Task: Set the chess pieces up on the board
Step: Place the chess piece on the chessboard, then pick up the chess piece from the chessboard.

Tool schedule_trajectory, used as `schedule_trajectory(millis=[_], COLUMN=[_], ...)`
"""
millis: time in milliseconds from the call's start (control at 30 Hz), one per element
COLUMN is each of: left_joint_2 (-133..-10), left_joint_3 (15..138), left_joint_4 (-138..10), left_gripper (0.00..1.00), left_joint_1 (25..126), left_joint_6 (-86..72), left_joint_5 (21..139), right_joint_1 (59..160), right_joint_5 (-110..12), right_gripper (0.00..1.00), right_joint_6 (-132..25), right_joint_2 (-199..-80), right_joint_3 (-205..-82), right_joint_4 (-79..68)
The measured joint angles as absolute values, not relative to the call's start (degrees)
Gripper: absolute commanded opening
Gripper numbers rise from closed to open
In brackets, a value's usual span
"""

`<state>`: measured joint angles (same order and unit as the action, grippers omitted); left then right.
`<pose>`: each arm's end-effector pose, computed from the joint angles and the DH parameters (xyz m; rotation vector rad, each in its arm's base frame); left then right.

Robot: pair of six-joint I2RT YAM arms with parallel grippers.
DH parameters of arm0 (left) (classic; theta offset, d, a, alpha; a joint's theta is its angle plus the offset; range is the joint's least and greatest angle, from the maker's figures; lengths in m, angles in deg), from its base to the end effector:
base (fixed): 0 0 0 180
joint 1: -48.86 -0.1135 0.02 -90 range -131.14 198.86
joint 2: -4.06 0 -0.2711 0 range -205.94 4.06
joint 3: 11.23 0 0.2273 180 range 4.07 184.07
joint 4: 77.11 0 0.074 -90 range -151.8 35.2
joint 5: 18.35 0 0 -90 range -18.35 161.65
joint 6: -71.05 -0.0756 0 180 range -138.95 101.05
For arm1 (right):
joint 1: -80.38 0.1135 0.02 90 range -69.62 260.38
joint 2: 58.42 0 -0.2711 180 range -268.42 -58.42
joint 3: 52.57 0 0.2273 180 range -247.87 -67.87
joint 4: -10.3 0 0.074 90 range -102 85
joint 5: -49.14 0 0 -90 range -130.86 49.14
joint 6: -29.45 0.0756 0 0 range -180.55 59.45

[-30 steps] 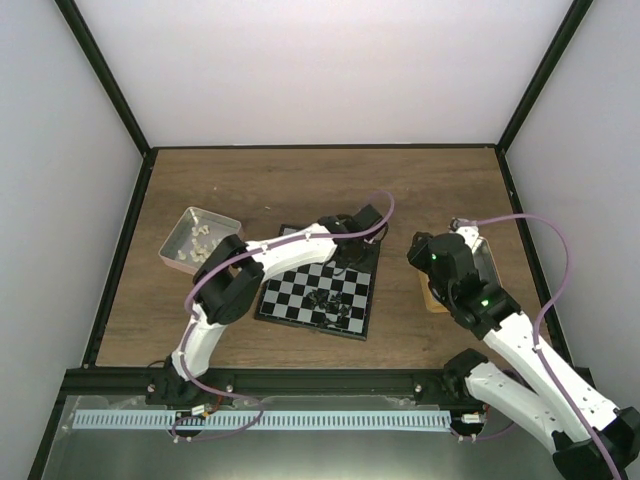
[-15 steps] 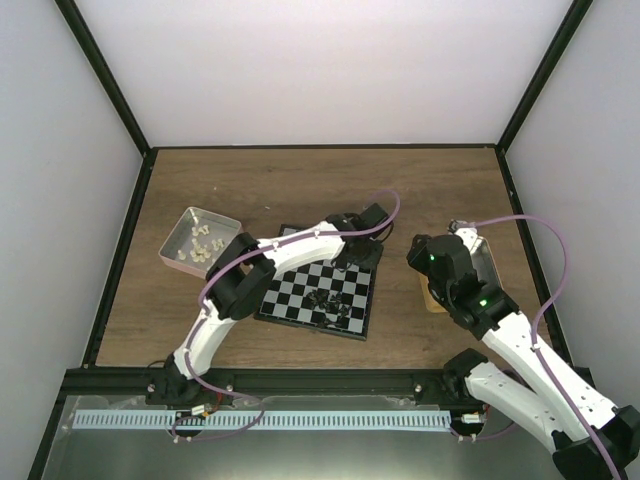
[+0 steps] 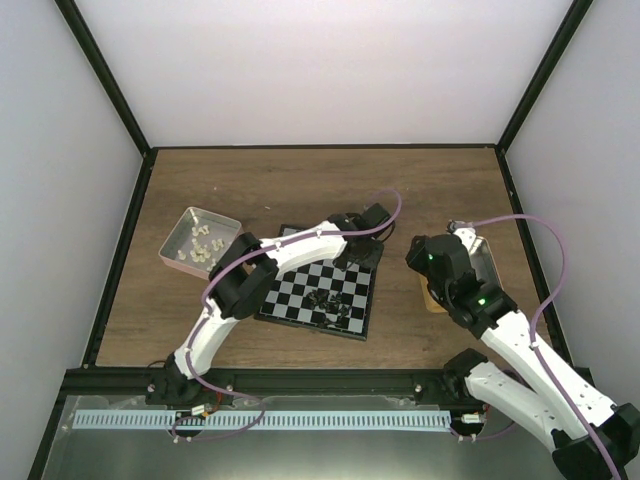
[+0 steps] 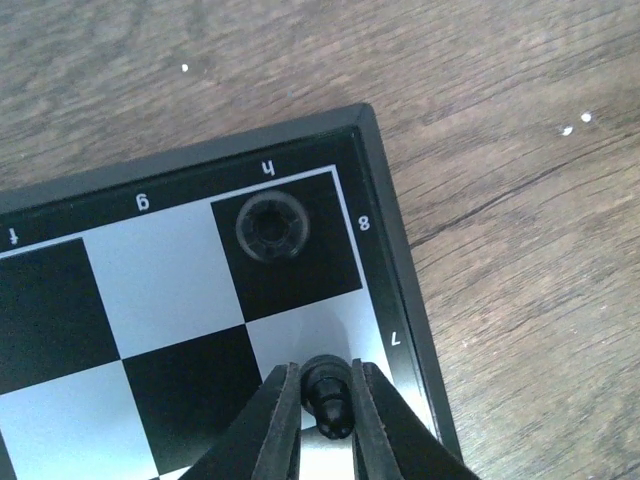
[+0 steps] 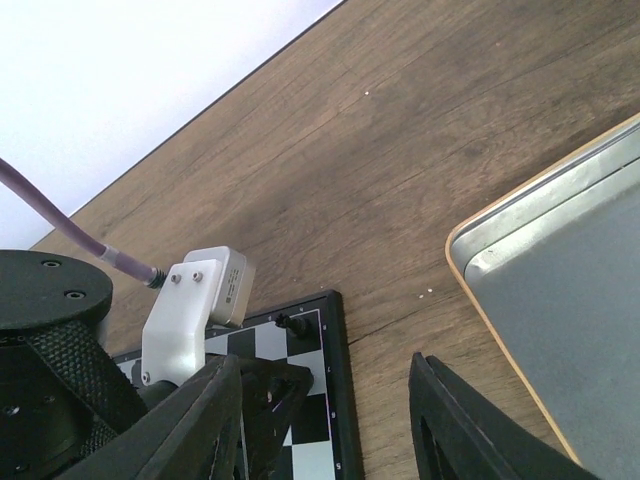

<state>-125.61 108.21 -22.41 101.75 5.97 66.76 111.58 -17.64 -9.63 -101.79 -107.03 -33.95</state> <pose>0.2948 -0.3789 0.1465 0.6355 2.6590 -0.2909 0.1575 0.0605 0.2649 0.5933 2.0418 0.4238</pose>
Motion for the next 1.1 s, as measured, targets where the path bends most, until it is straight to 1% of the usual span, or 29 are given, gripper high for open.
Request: schedule_trajectory(millis=[167,233,367,467,667,767,867,900,967,1100], left_joint_2=[-126.03,-126.0,-125.33,-122.77,-107.88,-98.84,-90.31,-87.38,-81.52,-69.55], left_joint_3=[108.23,108.3,108.14,106.35,95.73,89.65,84.3,82.59,79.29,73.02], left_joint_4=[-21.84,-21.77,-21.49,-21.82,-24.81,-27.13,-29.36,-29.92,-30.93,-34.12], left_gripper=[0.38,0.42,0.47,0.47,0.49,0.5,0.54,0.56,0.63,0.8], left_joint_1=[101.72,101.72,101.64,101.44,98.79,95.28,91.45,90.49,89.4,89.35], left_joint_6=[6.11,6.19,6.54,6.94,8.09,8.31,8.05,7.81,7.18,4.18], left_joint_5=[67.22,67.92,69.19,69.49,68.05,66.0,62.59,61.04,57.58,51.68], right_joint_1=[111.56,111.56,111.56,111.56,111.56,111.58,111.73,112.26,113.46,118.82], right_joint_5=[-17.93,-17.95,-18.36,-19.43,-27.43,-33.49,-38.67,-40.0,-41.18,-41.53], right_gripper=[0.48,0.48,0.48,0.54,0.53,0.53,0.53,0.53,0.53,0.5], right_joint_6=[-9.63,-9.63,-9.65,-10.18,-14.81,-17.59,-19.92,-20.71,-21.39,-22.26], right_joint_2=[-101.77,-101.75,-101.47,-101.38,-103.85,-108.39,-113.99,-116.28,-120.79,-130.99], right_joint_3=[-107.03,-107.03,-107.03,-107.03,-107.05,-107.18,-107.55,-107.97,-109.28,-114.9], right_joint_4=[-34.26,-34.3,-34.54,-34.48,-31.85,-30.87,-30.43,-30.52,-30.81,-32.47])
